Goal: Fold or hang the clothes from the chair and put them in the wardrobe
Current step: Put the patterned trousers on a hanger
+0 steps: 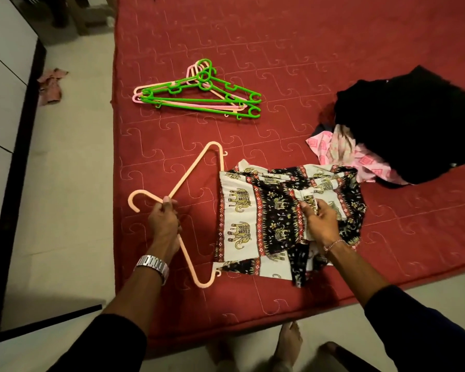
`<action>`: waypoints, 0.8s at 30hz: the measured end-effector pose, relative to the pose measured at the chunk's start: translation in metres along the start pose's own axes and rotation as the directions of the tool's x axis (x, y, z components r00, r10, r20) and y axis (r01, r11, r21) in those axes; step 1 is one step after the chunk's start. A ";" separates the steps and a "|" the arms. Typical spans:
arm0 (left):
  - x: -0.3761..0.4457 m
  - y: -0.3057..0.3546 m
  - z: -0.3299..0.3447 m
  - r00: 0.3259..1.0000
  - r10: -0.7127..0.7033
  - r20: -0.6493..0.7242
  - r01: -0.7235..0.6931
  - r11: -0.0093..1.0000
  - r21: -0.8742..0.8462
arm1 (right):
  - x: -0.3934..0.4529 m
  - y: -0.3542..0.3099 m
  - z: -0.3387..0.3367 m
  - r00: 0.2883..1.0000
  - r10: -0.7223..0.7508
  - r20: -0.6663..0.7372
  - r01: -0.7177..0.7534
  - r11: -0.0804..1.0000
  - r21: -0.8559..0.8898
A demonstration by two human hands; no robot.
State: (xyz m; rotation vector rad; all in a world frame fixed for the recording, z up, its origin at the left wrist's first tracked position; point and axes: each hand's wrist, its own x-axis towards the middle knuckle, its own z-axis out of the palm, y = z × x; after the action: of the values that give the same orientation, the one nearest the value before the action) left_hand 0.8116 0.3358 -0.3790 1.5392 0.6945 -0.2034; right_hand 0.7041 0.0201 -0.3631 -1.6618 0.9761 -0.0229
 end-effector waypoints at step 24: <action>-0.086 0.019 0.091 0.829 -0.162 0.535 -0.123 0.881 0.457 | -0.037 -0.030 0.054 0.760 0.083 0.645 -0.285 0.934 0.216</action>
State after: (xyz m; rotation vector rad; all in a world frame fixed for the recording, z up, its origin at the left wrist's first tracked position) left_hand 0.7789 0.2244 -0.3278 1.8121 0.1822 -0.8671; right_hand 0.7233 0.0859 -0.3407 -1.1484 0.5731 0.4749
